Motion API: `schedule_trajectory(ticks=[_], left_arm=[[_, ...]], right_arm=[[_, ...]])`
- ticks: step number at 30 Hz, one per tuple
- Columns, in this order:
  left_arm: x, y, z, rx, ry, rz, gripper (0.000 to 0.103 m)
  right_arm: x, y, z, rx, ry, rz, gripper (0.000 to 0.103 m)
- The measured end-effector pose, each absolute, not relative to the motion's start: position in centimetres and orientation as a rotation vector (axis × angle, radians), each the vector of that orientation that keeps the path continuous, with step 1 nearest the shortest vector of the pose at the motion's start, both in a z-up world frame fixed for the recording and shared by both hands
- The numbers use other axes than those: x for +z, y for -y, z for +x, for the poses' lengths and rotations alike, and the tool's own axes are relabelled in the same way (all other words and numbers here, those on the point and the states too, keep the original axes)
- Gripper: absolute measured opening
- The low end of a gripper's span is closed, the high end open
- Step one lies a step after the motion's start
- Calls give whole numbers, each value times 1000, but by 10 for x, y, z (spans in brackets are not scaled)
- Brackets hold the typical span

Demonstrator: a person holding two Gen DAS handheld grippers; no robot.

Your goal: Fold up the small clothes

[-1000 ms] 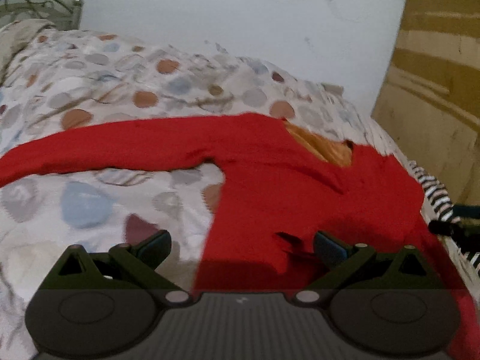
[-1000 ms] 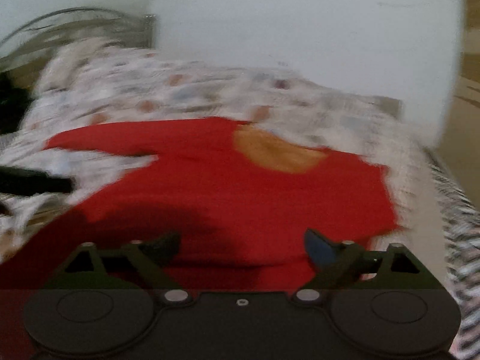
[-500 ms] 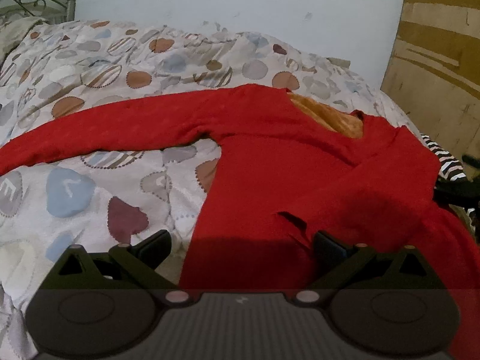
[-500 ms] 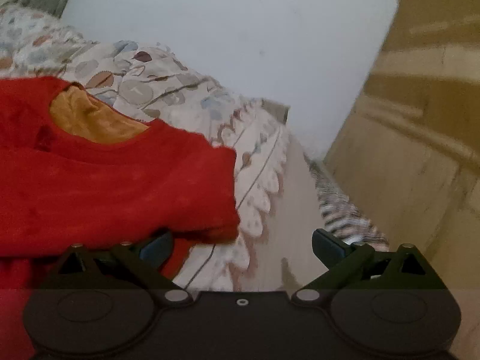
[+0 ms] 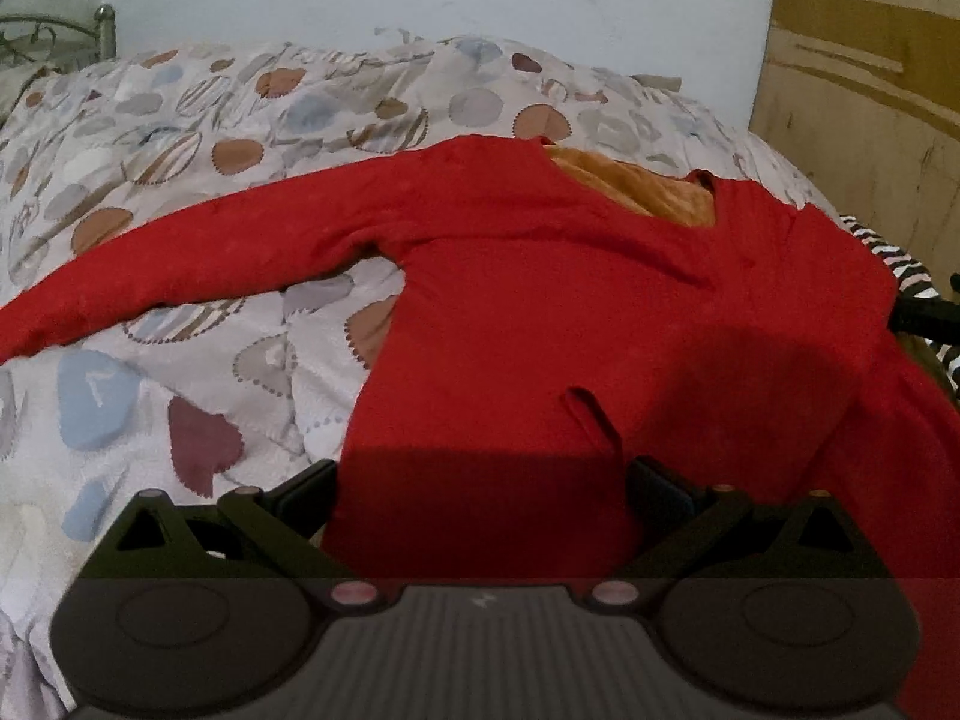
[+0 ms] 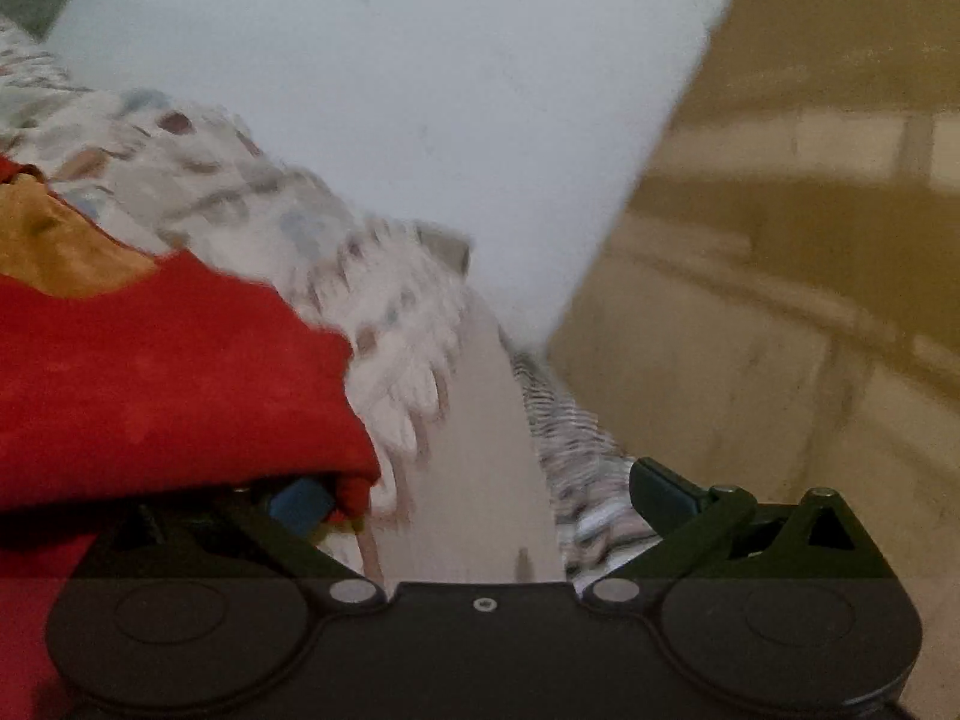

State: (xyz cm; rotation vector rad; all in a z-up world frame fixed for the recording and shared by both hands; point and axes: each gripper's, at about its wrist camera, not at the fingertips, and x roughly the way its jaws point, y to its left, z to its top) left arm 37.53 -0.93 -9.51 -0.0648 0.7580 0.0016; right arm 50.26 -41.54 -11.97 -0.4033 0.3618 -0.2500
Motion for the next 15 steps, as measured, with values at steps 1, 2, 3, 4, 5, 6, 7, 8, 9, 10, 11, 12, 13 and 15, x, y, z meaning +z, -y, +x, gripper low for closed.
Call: schedule_trajectory(ticks=[1, 2, 3, 4, 5, 6, 7, 8, 9, 10, 11, 12, 13, 15], left_arm=[[-96, 10, 375, 3, -760, -62, 102], [-96, 10, 376, 4, -765, -57, 102], [-97, 9, 375, 0, -766, -54, 102], [-97, 8, 374, -3, -765, -57, 102], [-96, 7, 373, -6, -763, -67, 102], [-95, 4, 371, -8, -759, -80, 102], [-93, 1, 368, -14, -749, -97, 103], [-91, -3, 364, -19, -733, -118, 103], [-89, -7, 359, -22, -718, -137, 103], [-87, -12, 355, -24, -707, -153, 103], [-84, -20, 347, -23, -690, -177, 103], [-82, -28, 341, -16, -675, -197, 103], [-78, -38, 333, -5, -659, -217, 103], [-73, -63, 319, 36, -627, -255, 103]], right_arm=[[-121, 418, 505, -262, -375, -384, 102], [-123, 421, 507, -282, -391, -369, 102], [-125, 426, 511, -344, -415, -356, 97], [-127, 430, 513, -388, -442, -327, 96], [-127, 440, 516, -396, -478, -256, 96], [-123, 451, 514, -362, -488, -179, 94], [-119, 452, 508, -344, -471, -162, 94], [-114, 450, 502, -329, -452, -176, 97], [-109, 445, 496, -298, -435, -194, 100], [-105, 439, 486, -267, -421, -207, 101], [-101, 433, 479, -241, -411, -220, 102], [-98, 429, 470, -220, -405, -230, 102], [-93, 426, 459, -200, -401, -232, 102], [-82, 419, 440, -142, -398, -207, 102]])
